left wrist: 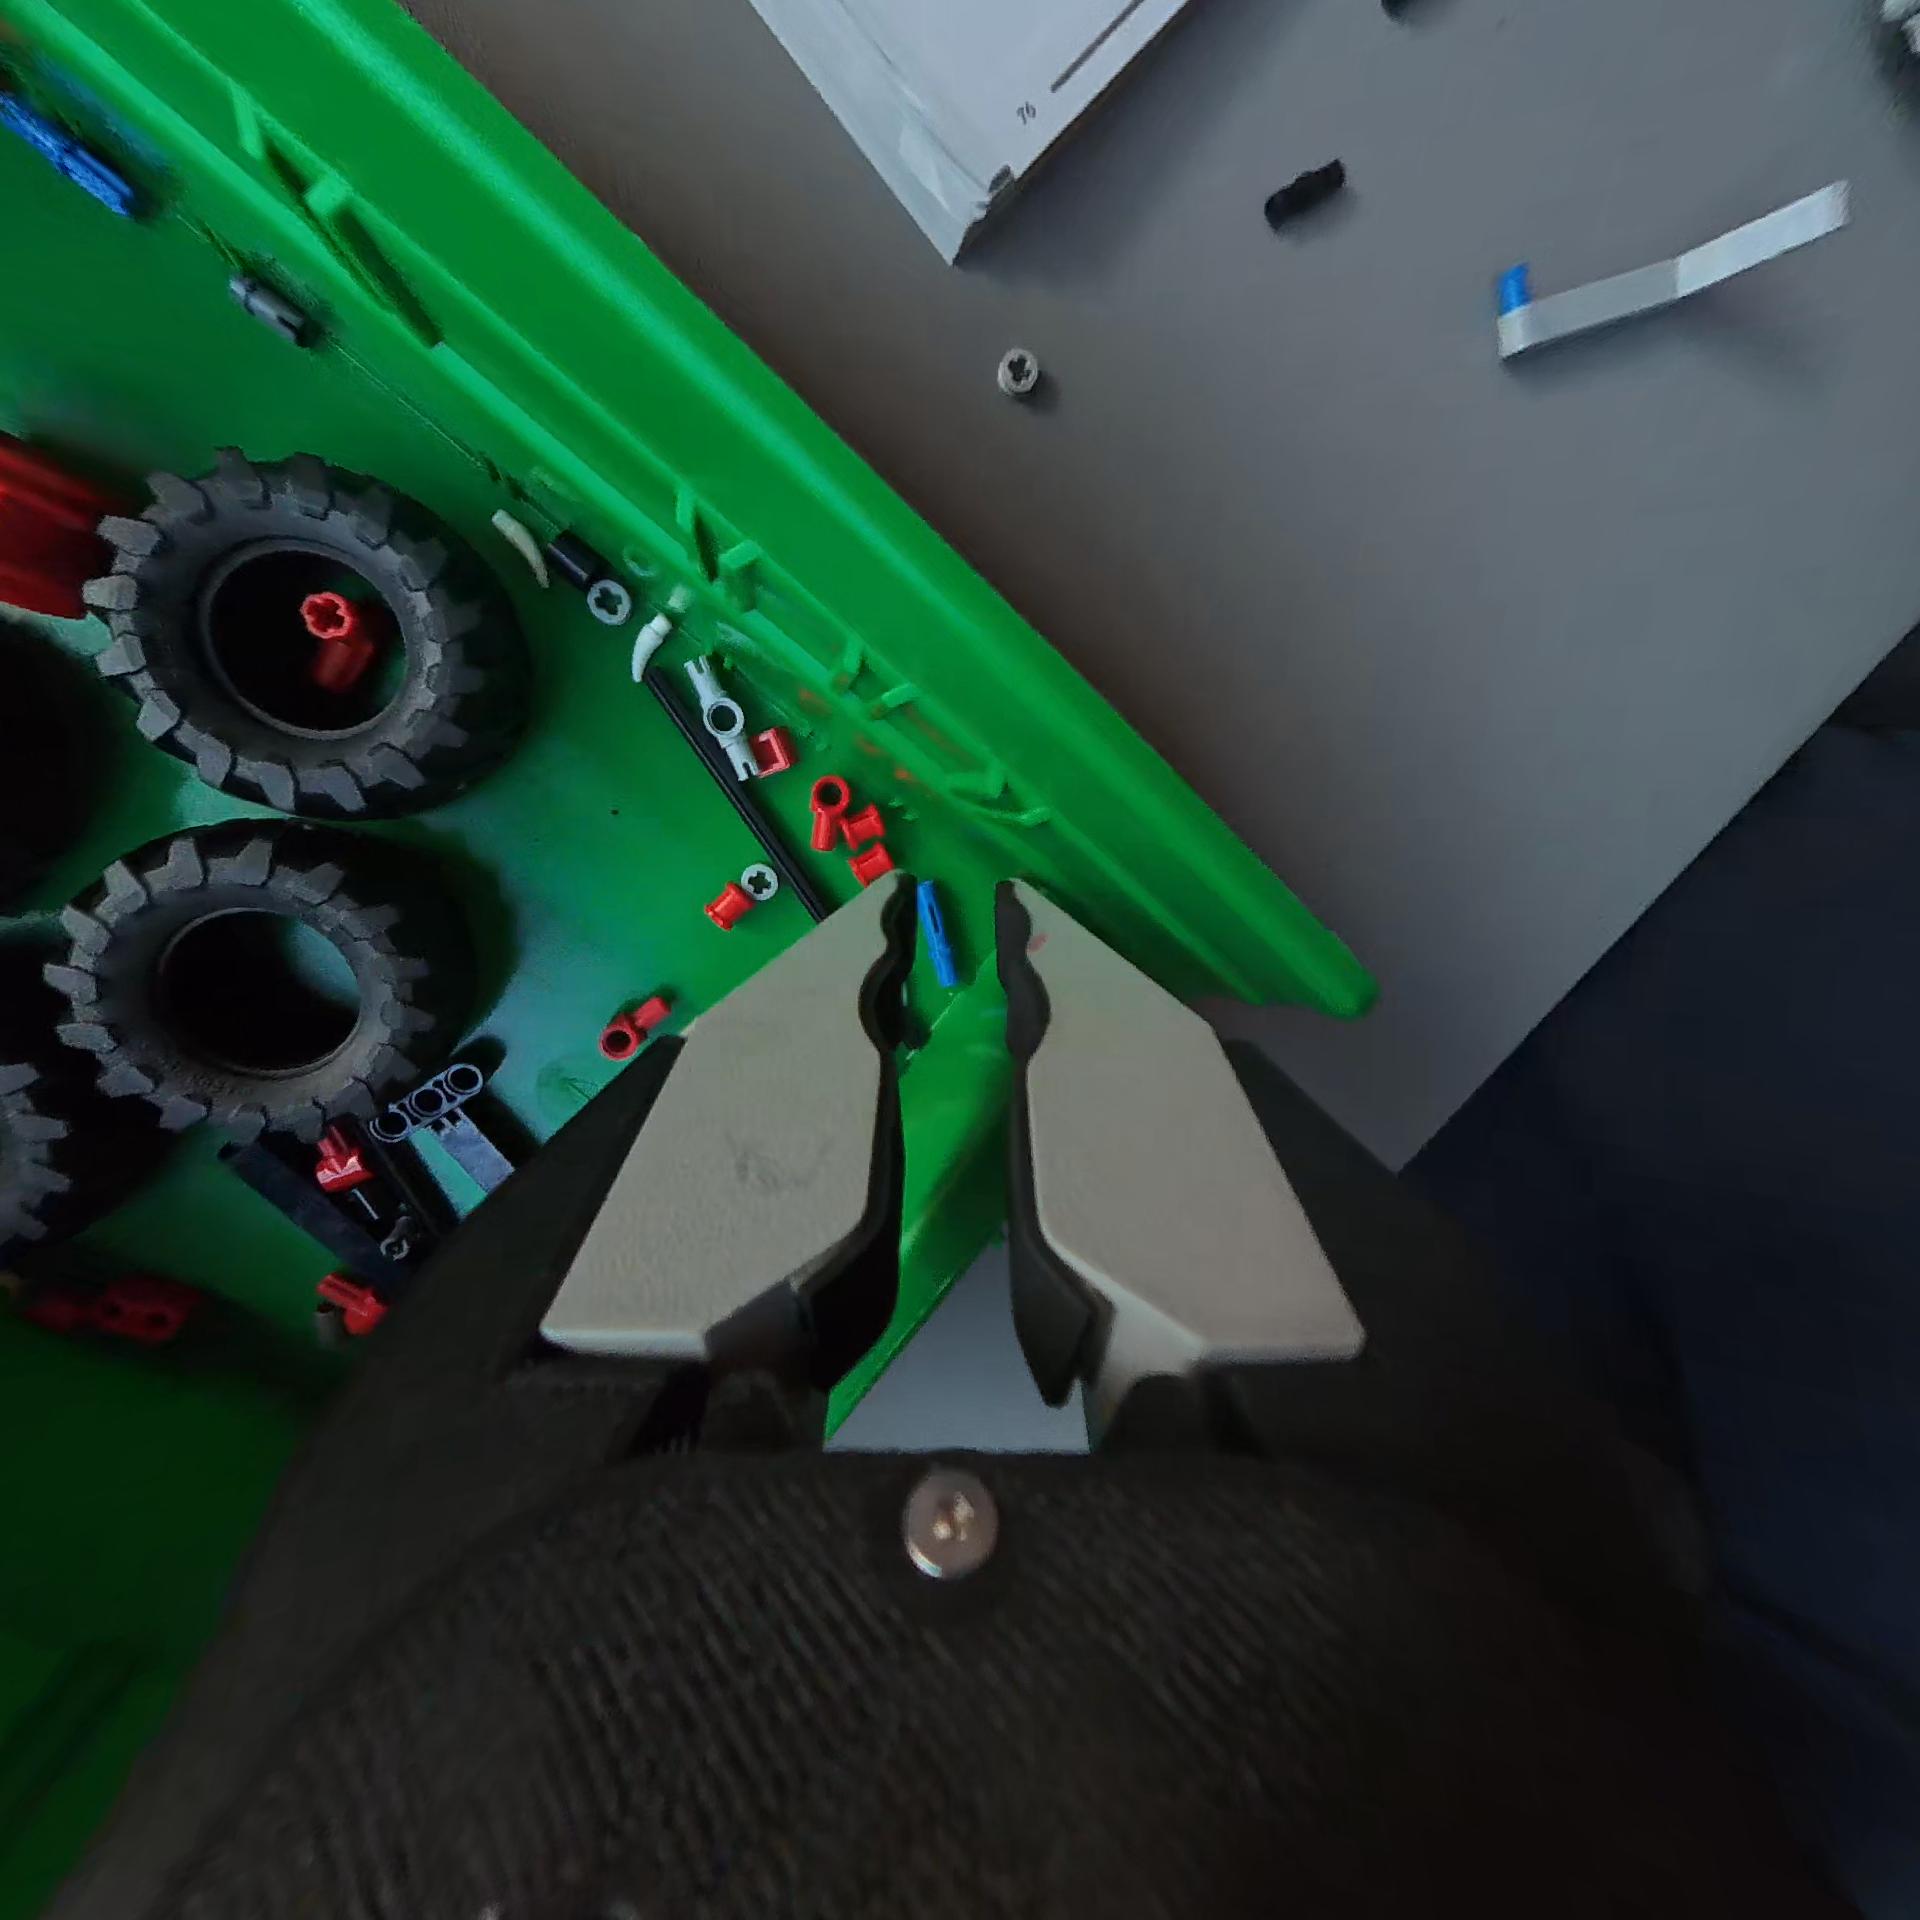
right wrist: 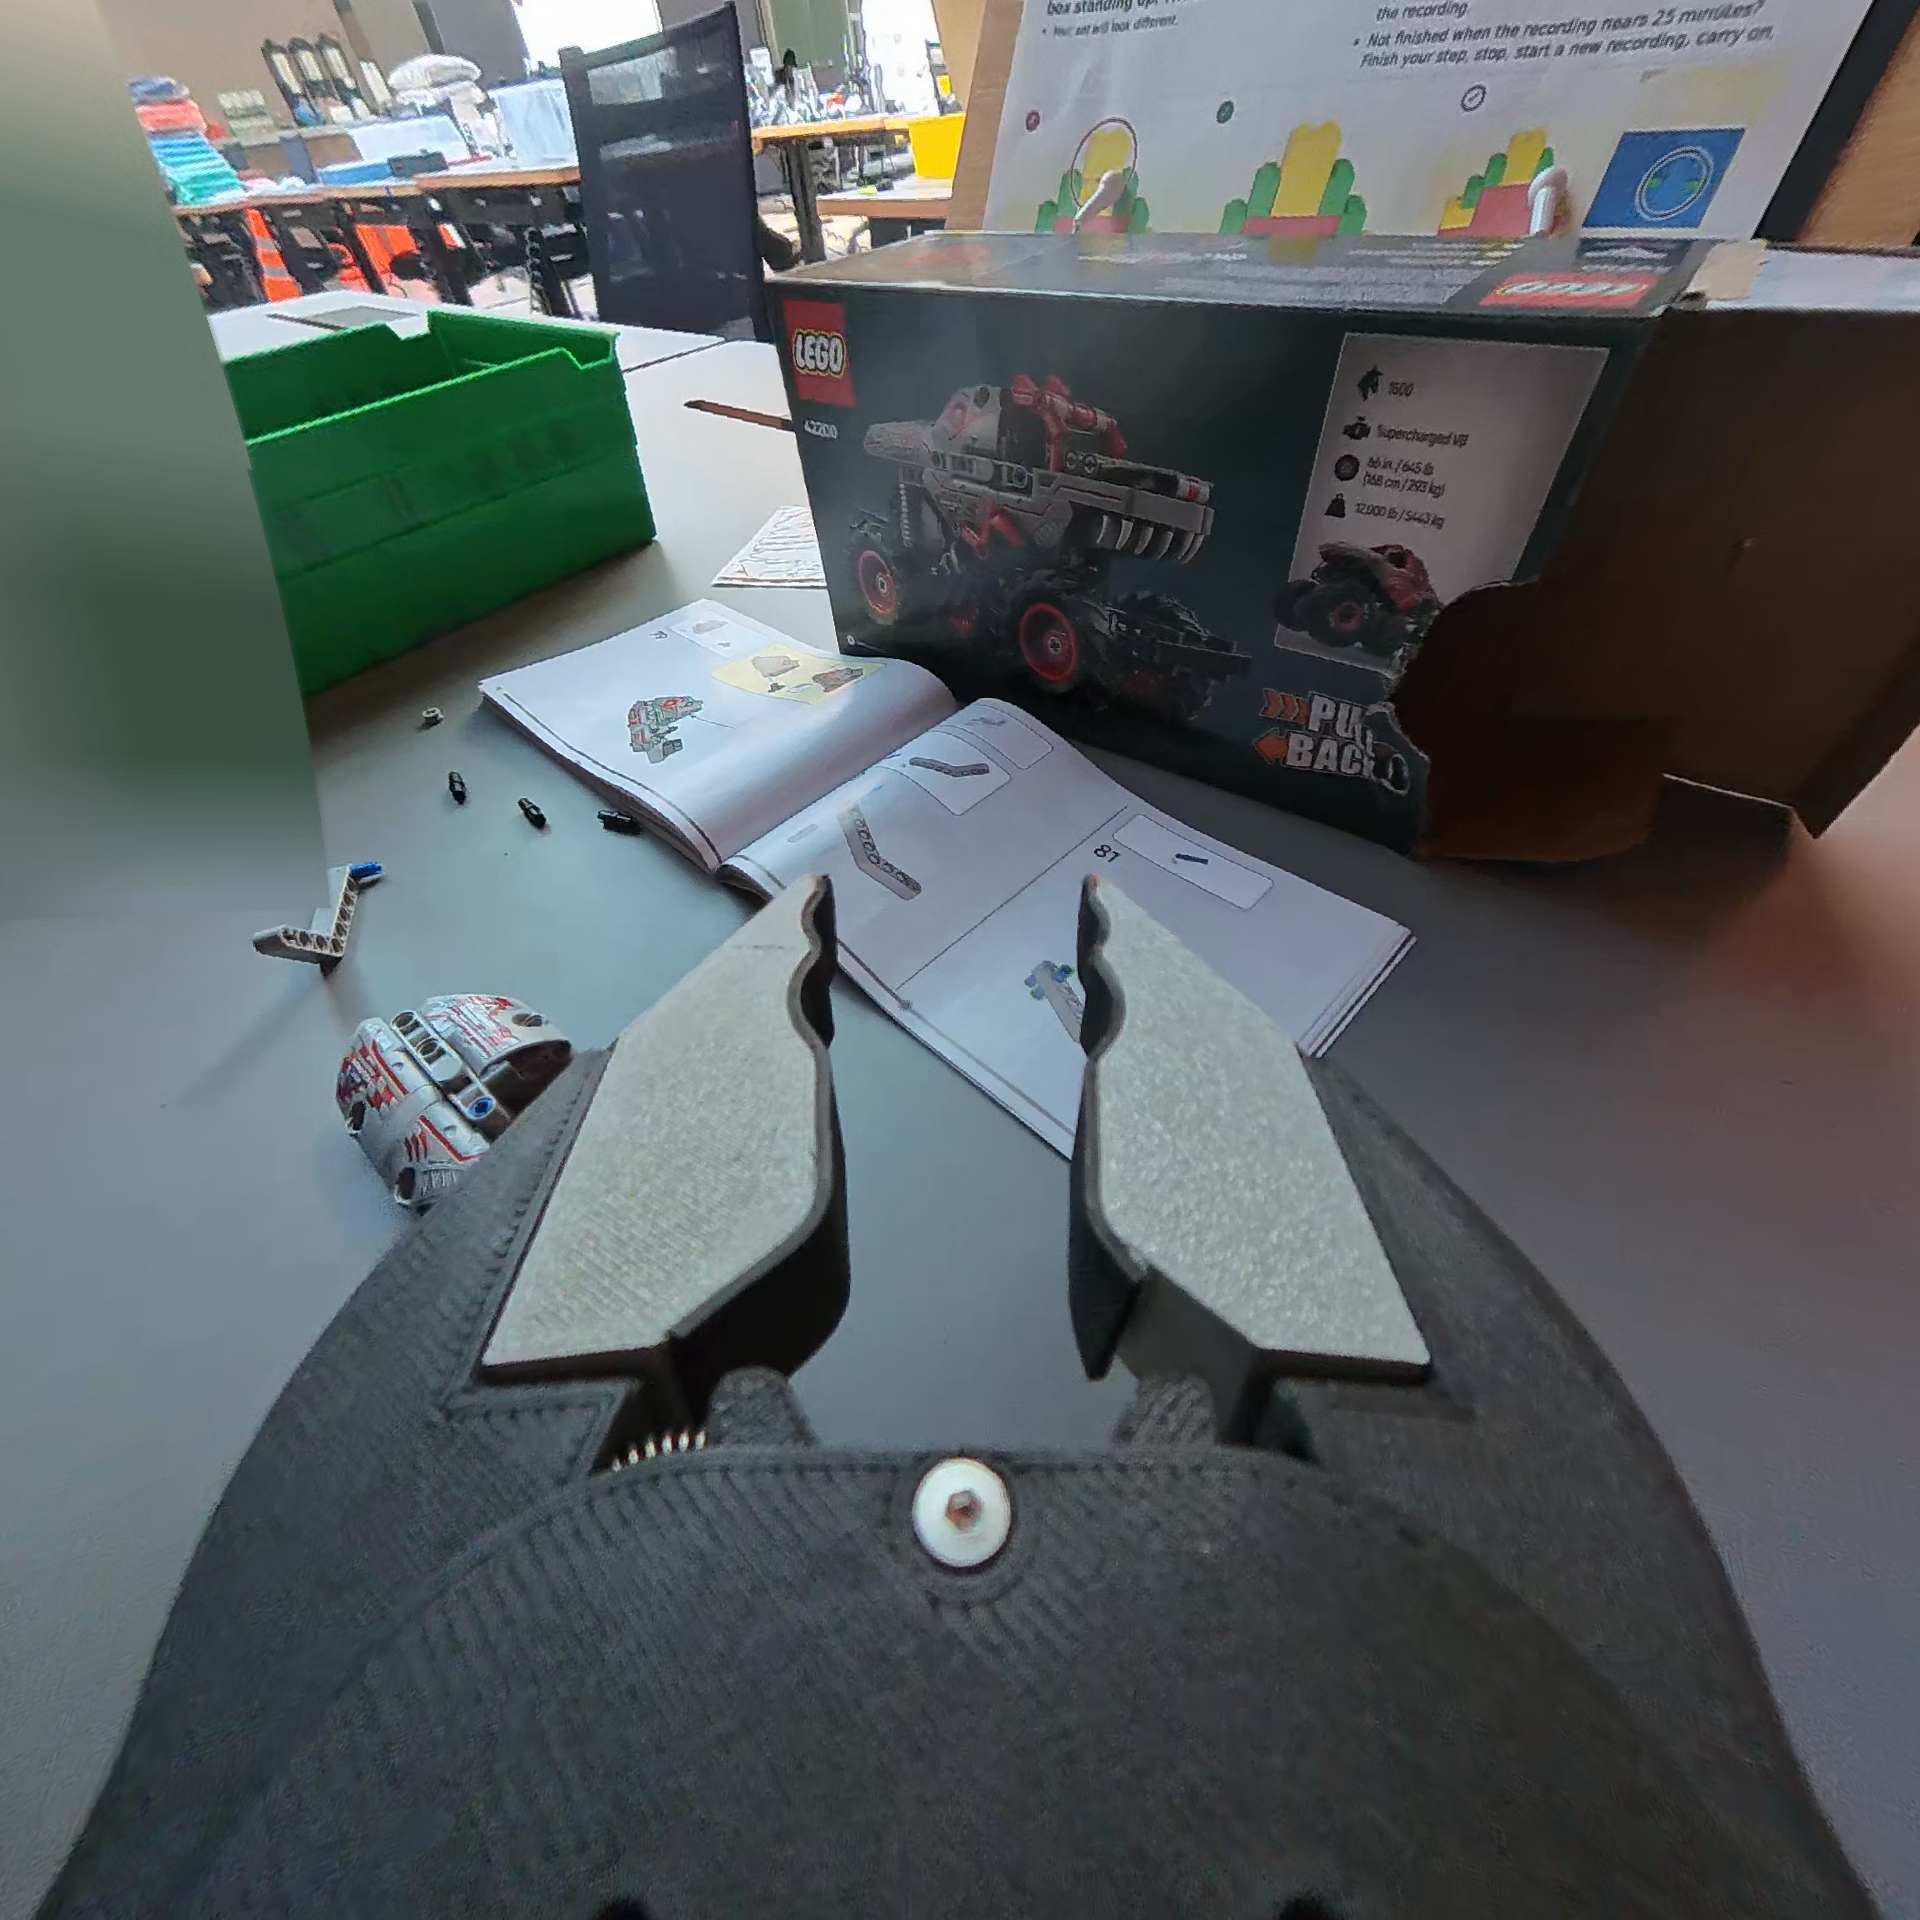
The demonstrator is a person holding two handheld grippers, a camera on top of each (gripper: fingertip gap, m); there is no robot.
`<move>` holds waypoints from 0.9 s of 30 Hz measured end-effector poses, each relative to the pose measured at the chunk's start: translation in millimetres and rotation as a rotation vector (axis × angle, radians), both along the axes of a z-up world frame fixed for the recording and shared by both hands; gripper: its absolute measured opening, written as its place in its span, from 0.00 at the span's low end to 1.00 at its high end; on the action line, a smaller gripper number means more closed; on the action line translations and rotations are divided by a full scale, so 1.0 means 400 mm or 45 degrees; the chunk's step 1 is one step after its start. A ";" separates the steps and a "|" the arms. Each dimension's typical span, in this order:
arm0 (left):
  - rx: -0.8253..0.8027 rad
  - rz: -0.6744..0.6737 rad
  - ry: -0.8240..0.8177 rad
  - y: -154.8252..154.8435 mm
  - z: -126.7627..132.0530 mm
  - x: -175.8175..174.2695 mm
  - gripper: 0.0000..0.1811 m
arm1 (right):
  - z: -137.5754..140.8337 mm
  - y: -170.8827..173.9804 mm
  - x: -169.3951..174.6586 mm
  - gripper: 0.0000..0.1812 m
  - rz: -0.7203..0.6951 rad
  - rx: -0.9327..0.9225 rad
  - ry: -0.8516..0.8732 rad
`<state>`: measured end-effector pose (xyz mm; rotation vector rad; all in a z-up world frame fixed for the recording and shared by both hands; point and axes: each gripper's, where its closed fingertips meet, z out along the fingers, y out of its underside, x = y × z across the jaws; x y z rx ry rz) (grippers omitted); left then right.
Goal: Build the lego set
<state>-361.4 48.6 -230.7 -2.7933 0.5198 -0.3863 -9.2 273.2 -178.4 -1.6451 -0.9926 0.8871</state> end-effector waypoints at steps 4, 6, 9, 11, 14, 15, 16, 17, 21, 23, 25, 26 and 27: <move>-0.059 -0.045 0.074 -0.009 -0.012 -0.024 0.08 | -0.020 0.014 -0.007 0.23 -0.012 -0.007 -0.041; -0.074 -0.077 0.073 -0.016 -0.009 -0.029 0.10 | -0.027 0.024 -0.009 0.23 -0.025 -0.007 -0.053; -0.122 -0.129 0.116 -0.032 -0.021 -0.040 0.10 | -0.040 0.037 -0.013 0.24 -0.034 -0.037 -0.060; -0.151 -0.166 0.134 -0.040 -0.031 -0.042 0.09 | -0.049 0.044 -0.014 0.24 -0.040 -0.067 -0.066; -0.188 -0.201 0.130 -0.042 -0.044 -0.035 0.06 | -0.048 0.053 -0.010 0.24 -0.061 -0.068 -0.061; -0.198 -0.211 0.136 -0.041 -0.049 -0.035 0.06 | -0.047 0.056 -0.008 0.24 -0.070 -0.060 -0.062; -0.209 -0.225 0.129 -0.043 -0.051 -0.032 0.04 | -0.046 0.058 -0.007 0.24 -0.077 -0.052 -0.065; -0.216 -0.234 0.114 -0.043 -0.051 -0.026 0.04 | -0.045 0.060 -0.005 0.24 -0.082 -0.047 -0.067; -0.233 -0.273 0.114 -0.036 -0.053 -0.009 0.03 | -0.045 0.062 -0.005 0.24 -0.078 -0.052 -0.064; -0.242 -0.282 0.128 -0.032 -0.055 -0.008 0.05 | -0.043 0.061 -0.005 0.23 -0.076 -0.050 -0.061; -0.245 -0.261 0.212 -0.021 -0.063 -0.030 0.01 | -0.041 0.061 -0.004 0.23 -0.077 -0.046 -0.056; -0.235 -0.276 0.246 -0.019 -0.066 -0.038 0.01 | -0.040 0.061 -0.002 0.23 -0.078 -0.044 -0.052; -0.225 -0.292 0.258 -0.017 -0.066 -0.038 0.01 | -0.038 0.062 -0.001 0.23 -0.080 -0.043 -0.048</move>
